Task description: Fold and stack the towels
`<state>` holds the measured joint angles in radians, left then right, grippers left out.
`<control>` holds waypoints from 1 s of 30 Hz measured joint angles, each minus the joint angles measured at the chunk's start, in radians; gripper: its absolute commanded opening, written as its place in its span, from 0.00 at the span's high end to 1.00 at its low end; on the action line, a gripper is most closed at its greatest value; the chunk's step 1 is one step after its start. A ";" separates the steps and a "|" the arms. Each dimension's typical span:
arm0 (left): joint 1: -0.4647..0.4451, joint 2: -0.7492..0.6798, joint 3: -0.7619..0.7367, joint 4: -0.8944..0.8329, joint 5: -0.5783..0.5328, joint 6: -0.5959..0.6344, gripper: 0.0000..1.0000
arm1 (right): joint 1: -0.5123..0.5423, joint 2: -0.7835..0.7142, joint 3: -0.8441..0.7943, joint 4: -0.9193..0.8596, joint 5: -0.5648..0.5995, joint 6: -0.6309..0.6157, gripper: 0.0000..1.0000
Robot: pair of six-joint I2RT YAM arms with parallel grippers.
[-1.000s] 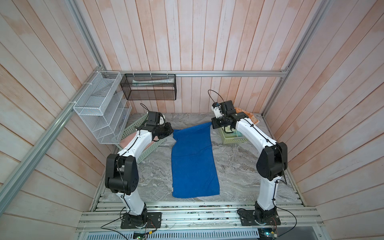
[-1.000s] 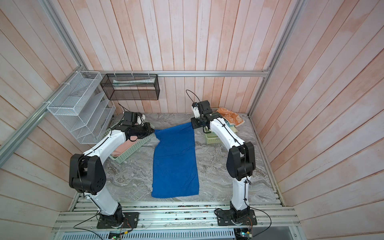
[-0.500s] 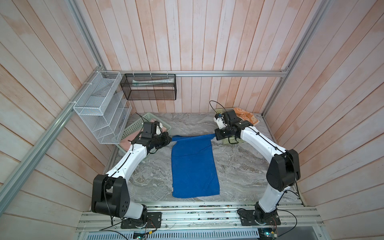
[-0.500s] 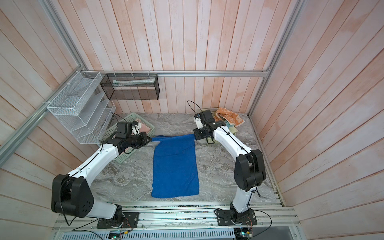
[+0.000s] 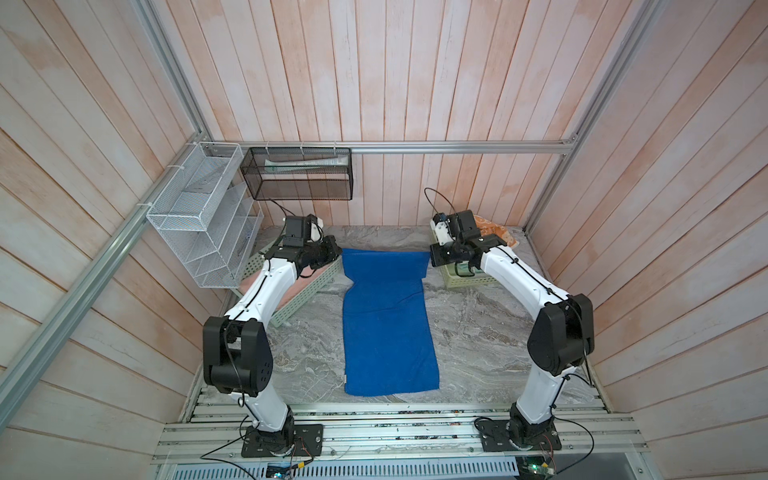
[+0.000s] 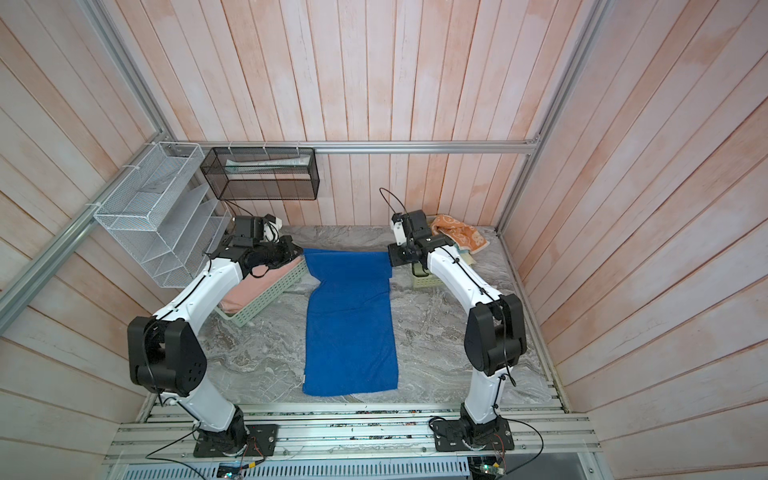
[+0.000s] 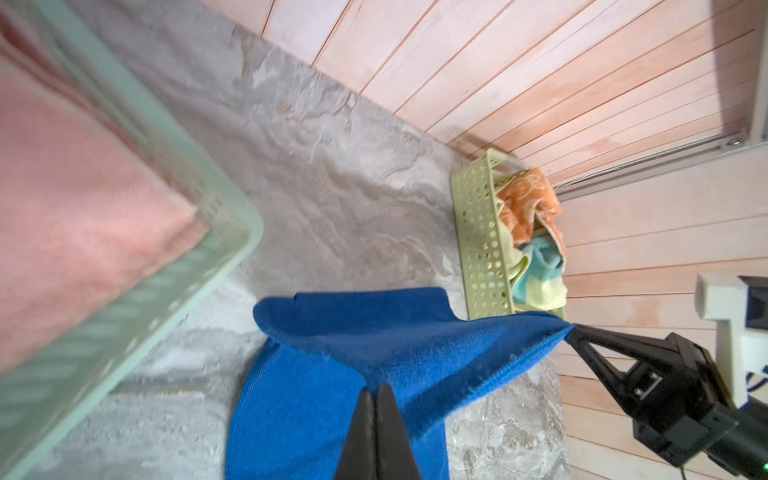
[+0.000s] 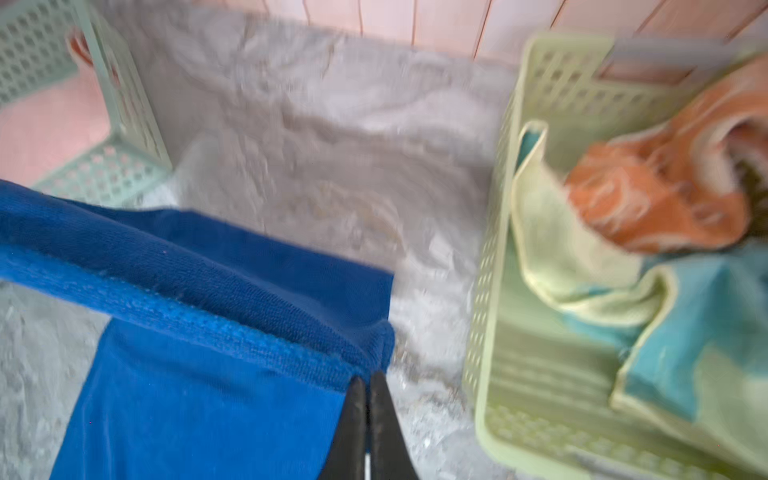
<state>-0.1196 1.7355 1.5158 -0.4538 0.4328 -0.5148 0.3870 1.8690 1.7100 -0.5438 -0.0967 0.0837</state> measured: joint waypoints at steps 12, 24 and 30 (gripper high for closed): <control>0.045 0.291 0.371 -0.018 0.037 0.043 1.00 | -0.043 0.340 0.571 -0.040 0.016 -0.026 1.00; 0.047 0.065 -0.015 0.042 0.084 0.046 1.00 | -0.041 0.248 0.336 -0.107 -0.060 -0.035 1.00; 0.022 -0.229 -0.327 0.075 0.083 0.022 1.00 | -0.006 -0.063 -0.123 -0.056 -0.082 -0.005 1.00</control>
<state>-0.0975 1.5063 1.1889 -0.3790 0.5159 -0.4931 0.3813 1.8061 1.5867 -0.5999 -0.1787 0.0788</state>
